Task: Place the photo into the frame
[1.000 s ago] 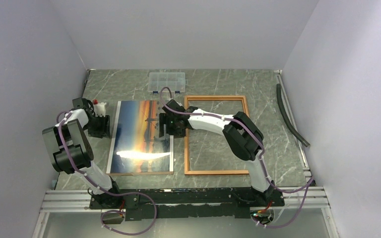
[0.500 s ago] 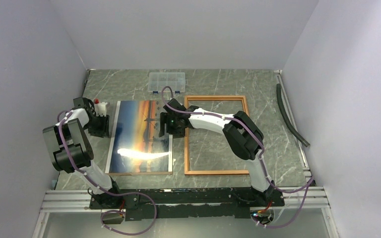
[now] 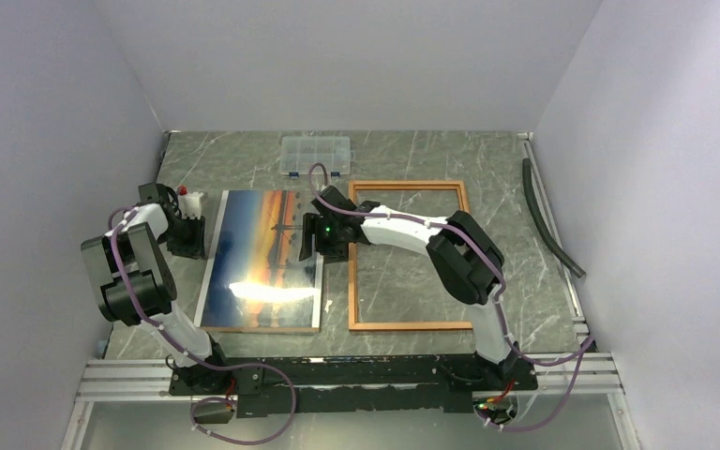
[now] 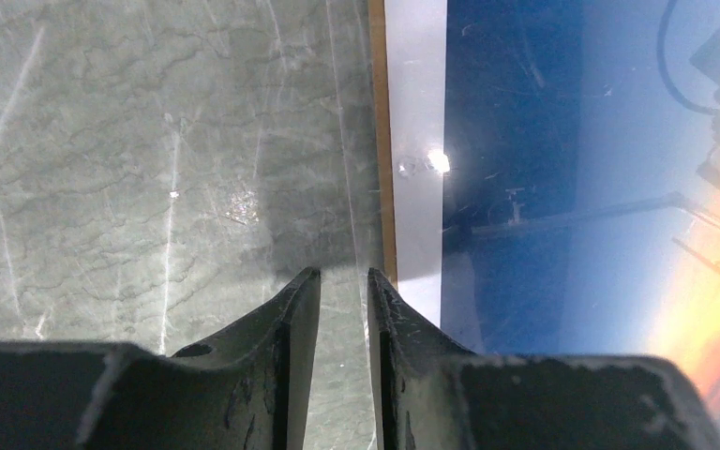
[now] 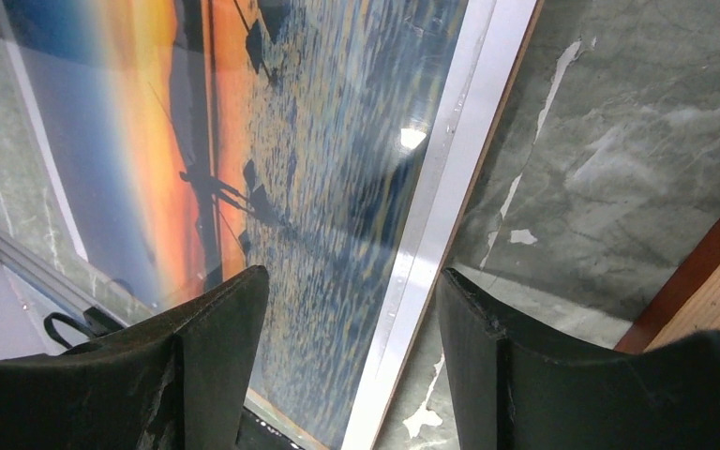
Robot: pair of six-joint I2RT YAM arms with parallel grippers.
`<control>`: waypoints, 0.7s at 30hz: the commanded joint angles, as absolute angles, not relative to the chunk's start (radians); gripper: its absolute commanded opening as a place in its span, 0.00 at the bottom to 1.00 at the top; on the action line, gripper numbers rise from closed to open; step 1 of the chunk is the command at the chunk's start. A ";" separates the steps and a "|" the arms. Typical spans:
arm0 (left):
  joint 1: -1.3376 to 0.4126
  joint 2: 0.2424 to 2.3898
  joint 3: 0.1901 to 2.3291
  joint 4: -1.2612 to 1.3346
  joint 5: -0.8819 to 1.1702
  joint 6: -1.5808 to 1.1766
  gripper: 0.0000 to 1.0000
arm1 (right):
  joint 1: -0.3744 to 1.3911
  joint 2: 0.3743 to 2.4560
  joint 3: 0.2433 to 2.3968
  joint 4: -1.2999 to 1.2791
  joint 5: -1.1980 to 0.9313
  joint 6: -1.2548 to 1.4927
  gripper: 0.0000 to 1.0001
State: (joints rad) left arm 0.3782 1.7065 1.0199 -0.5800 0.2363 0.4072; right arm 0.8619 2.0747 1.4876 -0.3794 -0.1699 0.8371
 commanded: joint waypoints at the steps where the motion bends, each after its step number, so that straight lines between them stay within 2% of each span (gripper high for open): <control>1: 0.364 1.725 1.021 -0.611 0.284 0.423 0.31 | 0.870 1.982 1.494 -0.259 -0.232 0.862 0.69; 13: 0.364 1.707 1.027 -0.624 0.266 0.419 0.26 | 0.872 2.029 1.575 -0.437 -0.136 0.804 0.69; 21: 0.364 1.712 1.039 -0.639 0.277 0.419 0.24 | 0.873 2.056 1.550 -0.437 -0.101 0.796 0.69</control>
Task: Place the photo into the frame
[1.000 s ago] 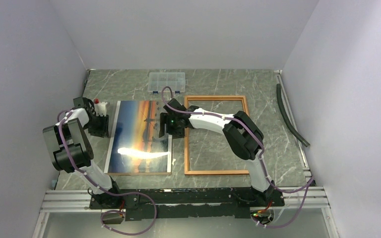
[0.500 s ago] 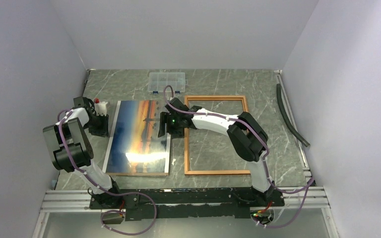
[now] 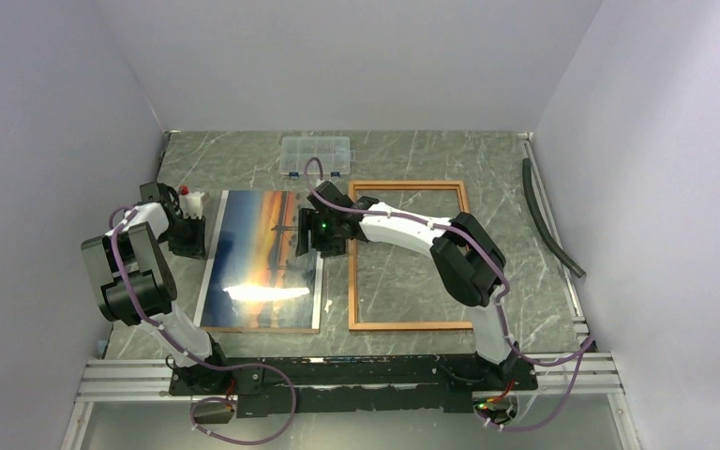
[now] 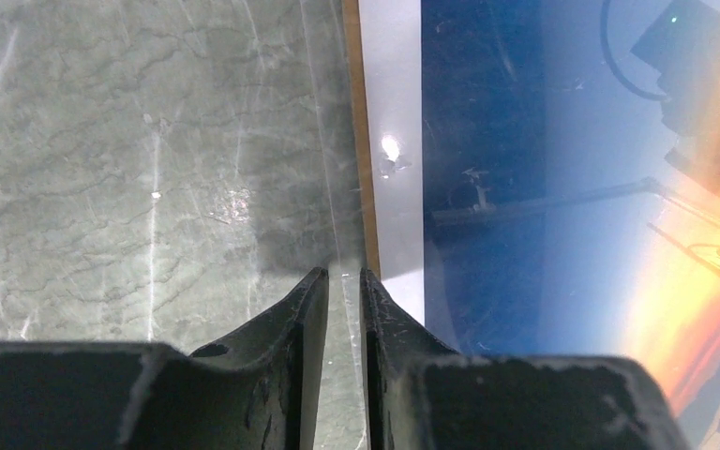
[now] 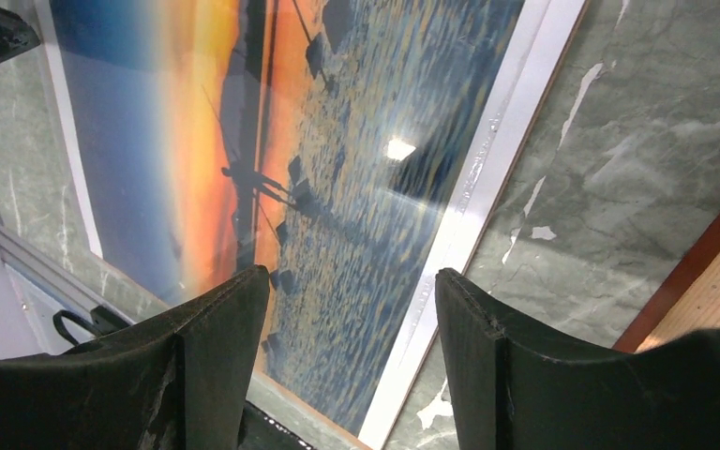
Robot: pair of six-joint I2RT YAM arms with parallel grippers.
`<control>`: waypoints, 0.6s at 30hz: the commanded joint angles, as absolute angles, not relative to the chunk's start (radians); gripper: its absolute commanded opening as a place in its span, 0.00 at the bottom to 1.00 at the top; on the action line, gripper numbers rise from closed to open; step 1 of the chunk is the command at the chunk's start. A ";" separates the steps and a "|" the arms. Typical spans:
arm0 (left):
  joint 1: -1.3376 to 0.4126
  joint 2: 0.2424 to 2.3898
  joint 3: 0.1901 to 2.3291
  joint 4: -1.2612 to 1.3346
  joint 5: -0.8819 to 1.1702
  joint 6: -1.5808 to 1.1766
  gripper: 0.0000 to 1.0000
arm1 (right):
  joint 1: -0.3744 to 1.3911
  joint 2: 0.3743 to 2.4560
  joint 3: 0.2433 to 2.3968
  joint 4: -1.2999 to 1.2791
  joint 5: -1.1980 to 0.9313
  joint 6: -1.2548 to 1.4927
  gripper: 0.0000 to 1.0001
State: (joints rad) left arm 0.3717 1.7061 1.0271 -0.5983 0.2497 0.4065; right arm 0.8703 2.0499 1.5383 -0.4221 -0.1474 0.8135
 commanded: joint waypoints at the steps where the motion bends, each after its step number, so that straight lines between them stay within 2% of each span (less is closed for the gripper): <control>1: 0.364 1.715 1.045 -0.643 0.278 0.417 0.24 | 0.872 2.056 1.549 -0.442 -0.085 0.792 0.70; 6: 0.365 1.728 1.107 -0.673 0.289 0.391 0.23 | 0.866 2.060 1.550 -0.478 -0.008 0.760 0.74; 12: 0.365 1.762 1.177 -0.682 0.281 0.363 0.26 | 0.833 2.088 1.546 -0.454 -0.018 0.746 0.77; 15: 0.365 1.782 1.210 -0.689 0.272 0.351 0.31 | 0.817 2.100 1.557 -0.435 -0.035 0.742 0.78; 18: 0.365 1.794 1.234 -0.698 0.286 0.338 0.40 | 0.807 2.117 1.573 -0.422 -0.058 0.740 0.78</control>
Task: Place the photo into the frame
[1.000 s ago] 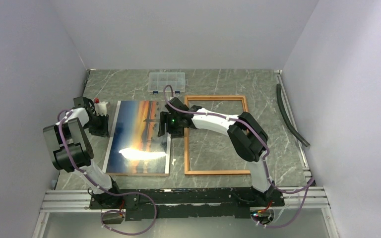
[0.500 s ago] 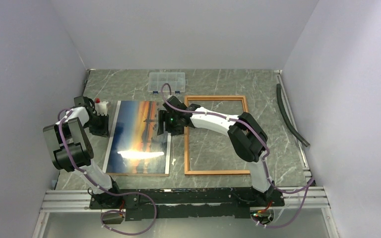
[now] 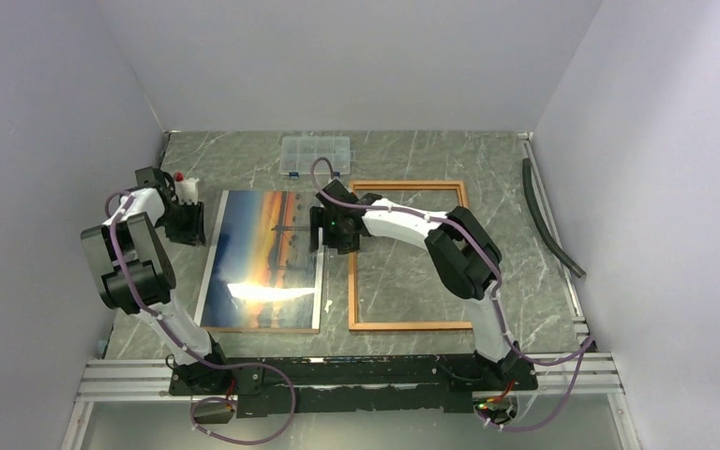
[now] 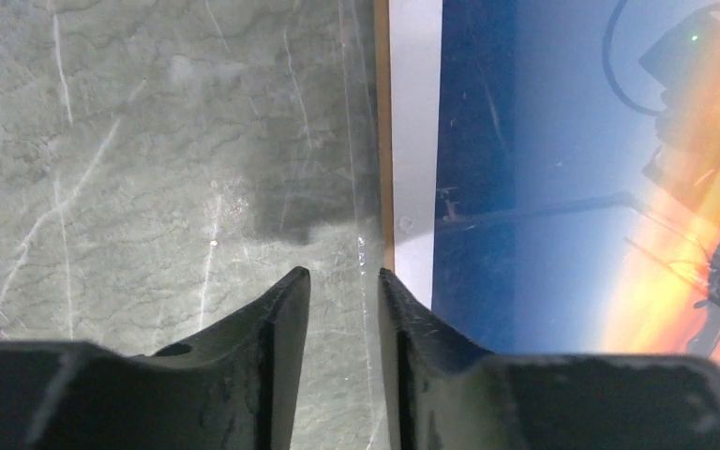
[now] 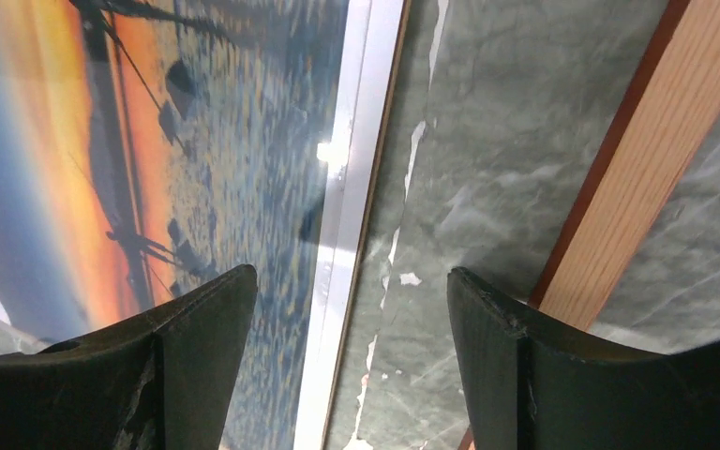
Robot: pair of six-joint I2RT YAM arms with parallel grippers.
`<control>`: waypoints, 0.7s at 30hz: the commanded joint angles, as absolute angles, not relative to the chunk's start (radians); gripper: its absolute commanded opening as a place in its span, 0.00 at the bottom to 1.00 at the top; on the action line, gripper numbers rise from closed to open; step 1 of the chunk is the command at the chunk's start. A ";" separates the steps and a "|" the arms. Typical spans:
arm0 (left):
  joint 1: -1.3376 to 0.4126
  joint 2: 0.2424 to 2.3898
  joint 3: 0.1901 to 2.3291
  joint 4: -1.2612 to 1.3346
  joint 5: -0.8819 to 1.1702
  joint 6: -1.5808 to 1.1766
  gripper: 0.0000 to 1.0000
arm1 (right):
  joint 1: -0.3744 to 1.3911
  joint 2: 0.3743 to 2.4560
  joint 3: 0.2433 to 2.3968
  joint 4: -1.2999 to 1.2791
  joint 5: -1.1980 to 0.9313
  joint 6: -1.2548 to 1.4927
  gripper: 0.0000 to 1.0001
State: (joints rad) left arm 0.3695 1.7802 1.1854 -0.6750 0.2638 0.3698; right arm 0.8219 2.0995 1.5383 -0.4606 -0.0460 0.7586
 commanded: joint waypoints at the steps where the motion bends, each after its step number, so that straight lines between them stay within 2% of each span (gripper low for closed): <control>1: 0.363 1.802 1.241 -0.699 0.287 0.334 0.42 | 0.806 2.124 1.578 -0.419 -0.066 0.742 0.78; 5: 0.345 1.845 1.245 -0.678 0.234 0.312 0.43 | 0.804 2.147 1.604 -0.400 -0.094 0.750 0.79; 13: 0.293 1.872 1.241 -0.674 0.194 0.289 0.36 | 0.805 2.164 1.622 -0.354 -0.154 0.777 0.78; 21: 0.265 1.857 1.265 -0.742 0.314 0.275 0.31 | 0.804 2.159 1.649 -0.346 -0.194 0.785 0.78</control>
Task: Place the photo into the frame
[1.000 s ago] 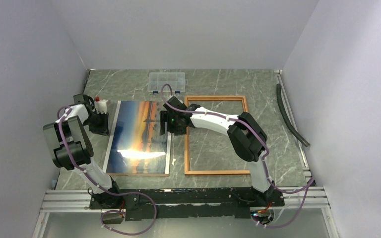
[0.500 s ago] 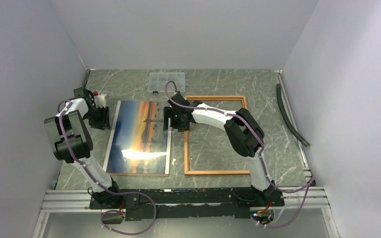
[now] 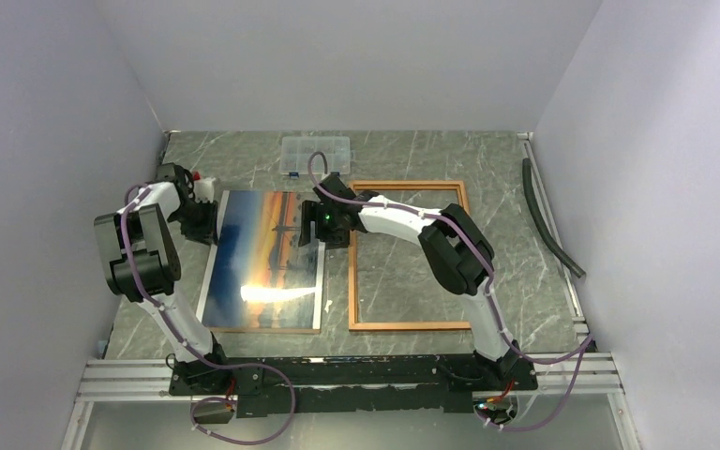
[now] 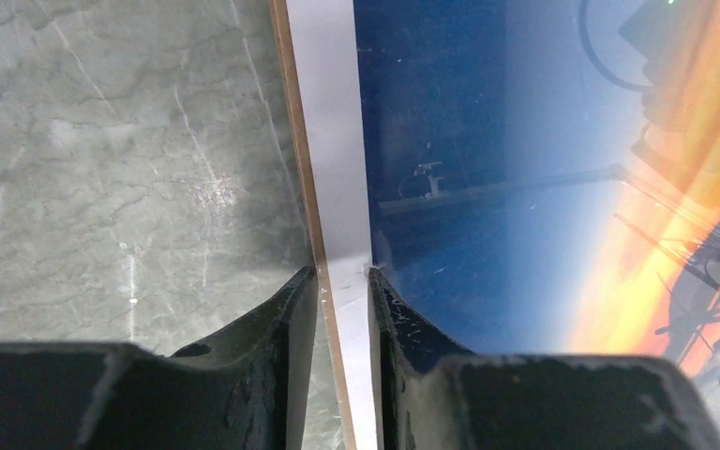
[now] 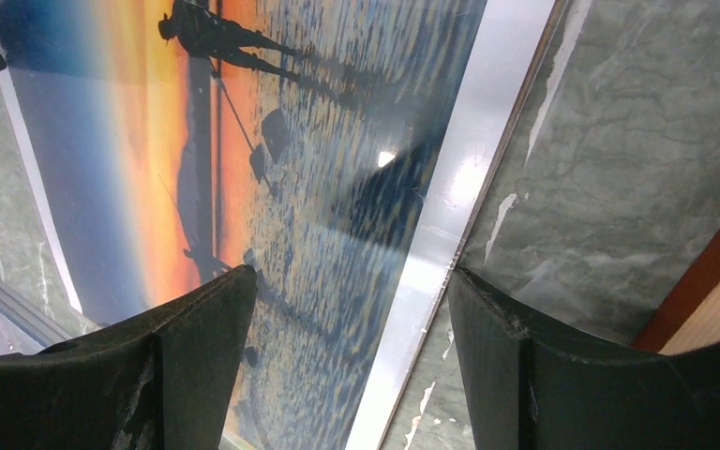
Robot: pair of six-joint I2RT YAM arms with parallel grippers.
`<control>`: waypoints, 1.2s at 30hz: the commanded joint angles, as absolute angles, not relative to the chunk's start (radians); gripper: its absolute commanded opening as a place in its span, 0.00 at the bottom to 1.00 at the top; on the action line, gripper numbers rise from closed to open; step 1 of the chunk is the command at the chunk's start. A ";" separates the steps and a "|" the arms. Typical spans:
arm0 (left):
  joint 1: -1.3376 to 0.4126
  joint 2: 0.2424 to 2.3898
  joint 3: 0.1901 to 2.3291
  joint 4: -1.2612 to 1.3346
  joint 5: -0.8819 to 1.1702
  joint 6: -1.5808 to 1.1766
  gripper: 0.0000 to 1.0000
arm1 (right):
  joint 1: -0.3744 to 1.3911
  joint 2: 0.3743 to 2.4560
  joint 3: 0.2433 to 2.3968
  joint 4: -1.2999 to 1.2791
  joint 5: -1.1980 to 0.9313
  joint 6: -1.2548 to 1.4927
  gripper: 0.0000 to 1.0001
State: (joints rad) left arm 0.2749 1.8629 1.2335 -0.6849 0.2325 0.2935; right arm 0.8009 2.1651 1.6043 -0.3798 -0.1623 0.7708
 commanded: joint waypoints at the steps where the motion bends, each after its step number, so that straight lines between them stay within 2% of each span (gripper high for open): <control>1: 0.265 1.860 1.268 -0.748 0.326 0.278 0.30 | 0.804 2.155 1.648 -0.342 -0.197 0.789 0.78; 11: 0.265 1.889 1.305 -0.771 0.429 0.261 0.20 | 0.805 2.129 1.641 -0.327 -0.223 0.798 0.78; 29: 0.265 1.872 1.269 -0.742 0.412 0.275 0.11 | 0.808 2.022 1.611 -0.280 -0.314 0.840 0.75; 36: 0.265 1.858 1.245 -0.728 0.387 0.287 0.07 | 0.814 2.006 1.632 -0.340 -0.293 0.831 0.75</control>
